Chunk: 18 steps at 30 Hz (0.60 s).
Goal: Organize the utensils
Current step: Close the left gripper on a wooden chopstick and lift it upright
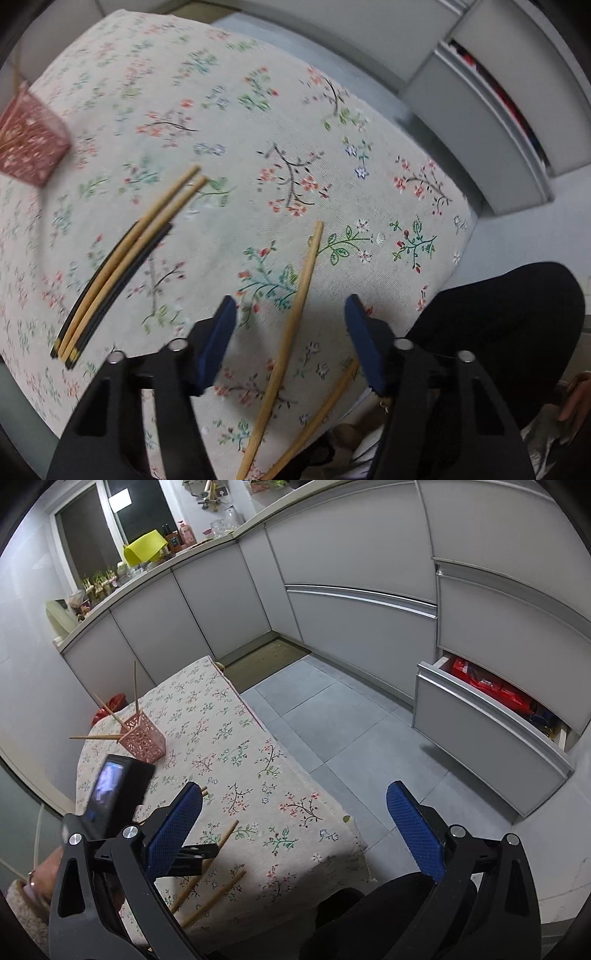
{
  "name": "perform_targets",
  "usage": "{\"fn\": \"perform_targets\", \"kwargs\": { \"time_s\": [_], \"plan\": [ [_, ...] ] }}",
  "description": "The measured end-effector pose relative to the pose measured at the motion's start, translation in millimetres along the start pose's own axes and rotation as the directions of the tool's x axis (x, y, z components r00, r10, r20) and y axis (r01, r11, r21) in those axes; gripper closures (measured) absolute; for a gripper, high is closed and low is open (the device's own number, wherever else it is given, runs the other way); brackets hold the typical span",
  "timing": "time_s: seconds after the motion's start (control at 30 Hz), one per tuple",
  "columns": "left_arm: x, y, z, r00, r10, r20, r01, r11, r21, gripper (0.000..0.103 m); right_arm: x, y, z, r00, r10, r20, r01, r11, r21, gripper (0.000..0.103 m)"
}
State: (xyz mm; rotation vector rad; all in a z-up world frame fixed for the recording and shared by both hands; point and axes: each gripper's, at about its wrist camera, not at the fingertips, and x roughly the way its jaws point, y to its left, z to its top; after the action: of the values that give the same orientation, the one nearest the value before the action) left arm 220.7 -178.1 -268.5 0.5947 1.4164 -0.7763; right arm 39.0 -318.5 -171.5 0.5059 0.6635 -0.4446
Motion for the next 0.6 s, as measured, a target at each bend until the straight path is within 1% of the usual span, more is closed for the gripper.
{"fn": "perform_targets", "kwargs": {
  "time_s": [0.03,0.07,0.1,0.17,0.23,0.27,0.3,0.33,0.37,0.4,0.43,0.47,0.5,0.53,0.6],
  "plan": [
    [4,-1,1,1.000,0.008,-0.012,-0.008,1.000,0.011,0.060,0,-1,0,1.000,-0.002,-0.001,0.002,1.000,0.002,0.008],
    [10,-2,1,0.999,0.012,-0.036,-0.011,1.000,0.023,0.075,-1,-2,0,1.000,-0.006,-0.003,0.006,1.000,0.006,0.008],
    [15,-3,1,0.998,0.014,-0.053,-0.012,1.000,0.028,0.083,0,-2,-1,1.000,-0.004,-0.011,0.004,1.000,0.010,0.008],
    [18,-7,-1,0.998,0.034,-0.044,-0.032,0.998,0.061,0.084,4,0,-3,0.999,0.001,-0.042,-0.001,1.000,0.010,0.008],
    [18,-7,-2,0.999,0.043,-0.033,-0.041,0.997,0.073,0.087,10,5,-7,0.997,0.002,-0.081,-0.002,1.000,0.003,0.009],
    [18,-6,-2,0.999,0.045,-0.019,-0.043,0.996,0.073,0.094,12,6,-9,0.995,0.006,-0.097,-0.006,1.000,-0.001,0.010],
    [18,-4,-2,0.999,0.040,-0.009,-0.039,0.997,0.072,0.095,16,10,-12,0.992,0.014,-0.125,-0.015,1.000,-0.005,0.012],
    [17,1,-3,1.000,0.013,0.003,-0.013,0.998,0.057,0.096,23,14,-15,0.986,0.020,-0.165,-0.021,1.000,-0.005,0.014],
    [15,8,-4,1.000,-0.004,0.021,0.003,0.999,0.041,0.096,29,17,-18,0.980,0.019,-0.199,-0.021,1.000,-0.005,0.019],
    [12,13,-5,0.999,-0.008,0.038,0.007,1.000,0.030,0.096,38,21,-22,0.970,0.020,-0.244,-0.022,1.000,-0.005,0.025],
    [8,21,-8,0.998,-0.026,0.064,0.026,1.000,0.011,0.096,50,25,-27,0.953,0.031,-0.302,-0.030,1.000,0.009,0.032],
    [3,29,-13,0.995,-0.052,0.089,0.052,0.999,-0.004,0.096,60,26,-32,0.937,0.040,-0.348,-0.032,0.999,0.030,0.036],
    [-2,34,-16,0.992,-0.063,0.111,0.064,0.998,-0.011,0.096,73,28,-38,0.910,0.050,-0.411,-0.027,0.998,0.062,0.045],
    [-7,40,-20,0.988,-0.067,0.136,0.070,0.997,-0.017,0.096,86,29,-44,0.884,0.056,-0.464,-0.014,0.996,0.092,0.052],
    [-17,55,-31,0.980,-0.066,0.187,0.073,0.997,-0.028,0.096,103,33,-54,0.852,0.043,-0.522,0.019,0.993,0.113,0.058]
  ]
}}
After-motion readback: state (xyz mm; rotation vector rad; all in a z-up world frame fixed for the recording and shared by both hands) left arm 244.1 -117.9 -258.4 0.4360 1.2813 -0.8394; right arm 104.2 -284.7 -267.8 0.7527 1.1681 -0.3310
